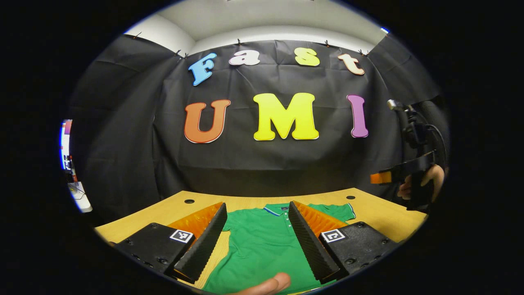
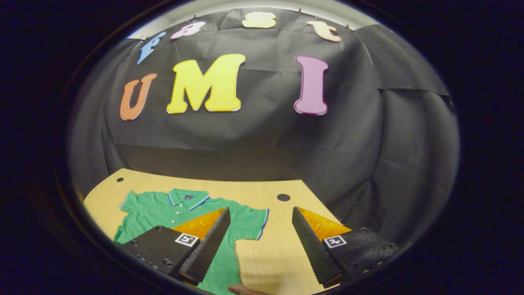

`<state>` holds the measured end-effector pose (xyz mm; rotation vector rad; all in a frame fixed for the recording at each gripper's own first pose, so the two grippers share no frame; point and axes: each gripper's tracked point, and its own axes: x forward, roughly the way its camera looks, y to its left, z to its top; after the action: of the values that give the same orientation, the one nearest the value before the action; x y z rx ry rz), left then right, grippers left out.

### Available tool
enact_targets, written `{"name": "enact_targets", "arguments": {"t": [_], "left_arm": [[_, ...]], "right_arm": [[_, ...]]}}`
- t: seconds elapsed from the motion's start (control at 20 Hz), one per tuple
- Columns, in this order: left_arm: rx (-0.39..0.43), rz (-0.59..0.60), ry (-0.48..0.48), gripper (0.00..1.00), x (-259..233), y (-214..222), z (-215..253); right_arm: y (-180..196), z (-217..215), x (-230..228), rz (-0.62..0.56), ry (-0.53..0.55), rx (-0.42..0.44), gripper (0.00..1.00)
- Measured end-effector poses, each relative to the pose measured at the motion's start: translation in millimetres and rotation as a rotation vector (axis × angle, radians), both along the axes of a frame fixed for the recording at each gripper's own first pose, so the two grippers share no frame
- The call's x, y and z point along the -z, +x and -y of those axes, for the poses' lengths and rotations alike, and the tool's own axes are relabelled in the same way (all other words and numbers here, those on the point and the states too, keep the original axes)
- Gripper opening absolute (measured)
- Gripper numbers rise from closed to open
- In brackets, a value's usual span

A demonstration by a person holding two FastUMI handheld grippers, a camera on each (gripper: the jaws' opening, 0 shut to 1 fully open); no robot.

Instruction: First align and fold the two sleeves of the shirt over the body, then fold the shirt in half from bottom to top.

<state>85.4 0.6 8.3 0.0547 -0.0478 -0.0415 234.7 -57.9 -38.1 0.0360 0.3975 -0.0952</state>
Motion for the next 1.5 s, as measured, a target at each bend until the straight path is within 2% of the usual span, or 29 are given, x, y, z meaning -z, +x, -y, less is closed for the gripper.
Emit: {"name": "enact_targets", "arguments": {"t": [0.25, 0.4, 0.5, 0.55, 0.6, 0.65, 0.75, 0.9, 0.95, 1.0, 1.15, 1.2, 1.3, 1.35, 1.4, 1.45, 1.5], "left_arm": [[0.022, -0.015, 0.012, 0.98, 13, 19, -3], [0.017, -0.055, 0.000, 0.98, 28, 29, -11], [0.015, -0.090, -0.019, 1.00, 38, 33, -17], [0.012, -0.103, -0.023, 0.98, 41, 34, -20], [0.011, -0.113, -0.027, 0.98, 45, 35, -23], [0.011, -0.124, -0.031, 0.98, 46, 36, -25], [0.010, -0.129, -0.042, 0.98, 48, 38, -27], [0.014, -0.134, -0.048, 0.98, 52, 39, -27], [0.014, -0.137, -0.049, 0.98, 53, 38, -28], [0.015, -0.139, -0.049, 0.98, 53, 38, -28], [0.011, -0.148, -0.053, 0.98, 56, 39, -31], [0.008, -0.152, -0.053, 0.98, 58, 39, -32], [0.005, -0.161, -0.057, 0.98, 60, 40, -33], [0.007, -0.163, -0.061, 0.98, 61, 39, -33], [0.007, -0.164, -0.065, 1.00, 62, 39, -32], [0.006, -0.167, -0.067, 0.98, 62, 39, -32], [0.007, -0.171, -0.066, 0.98, 64, 39, -32]], "right_arm": [[80, 12, 80, -0.306, 0.095, 0.049, 0.95], [107, 28, 125, -0.436, 0.119, 0.118, 0.94], [112, 25, 148, -0.522, 0.157, 0.134, 0.93], [116, 24, 151, -0.545, 0.171, 0.139, 0.84], [120, 25, 155, -0.561, 0.177, 0.142, 0.80], [123, 28, 157, -0.578, 0.166, 0.146, 0.68], [130, 25, 158, -0.610, 0.179, 0.124, 0.63], [134, 23, 165, -0.688, 0.222, 0.151, 0.63], [137, 24, 168, -0.705, 0.227, 0.160, 0.53], [135, 24, 169, -0.726, 0.233, 0.156, 0.50], [129, 16, 181, -0.794, 0.284, 0.148, 0.51], [127, 19, 188, -0.815, 0.263, 0.161, 0.50], [130, 17, 185, -0.817, 0.276, 0.168, 0.26], [131, 17, 181, -0.807, 0.282, 0.155, 0.26], [130, 19, 180, -0.808, 0.288, 0.161, 0.15], [130, 19, 181, -0.816, 0.290, 0.167, 0.05], [128, 18, 181, -0.821, 0.283, 0.162, 0.01]]}}
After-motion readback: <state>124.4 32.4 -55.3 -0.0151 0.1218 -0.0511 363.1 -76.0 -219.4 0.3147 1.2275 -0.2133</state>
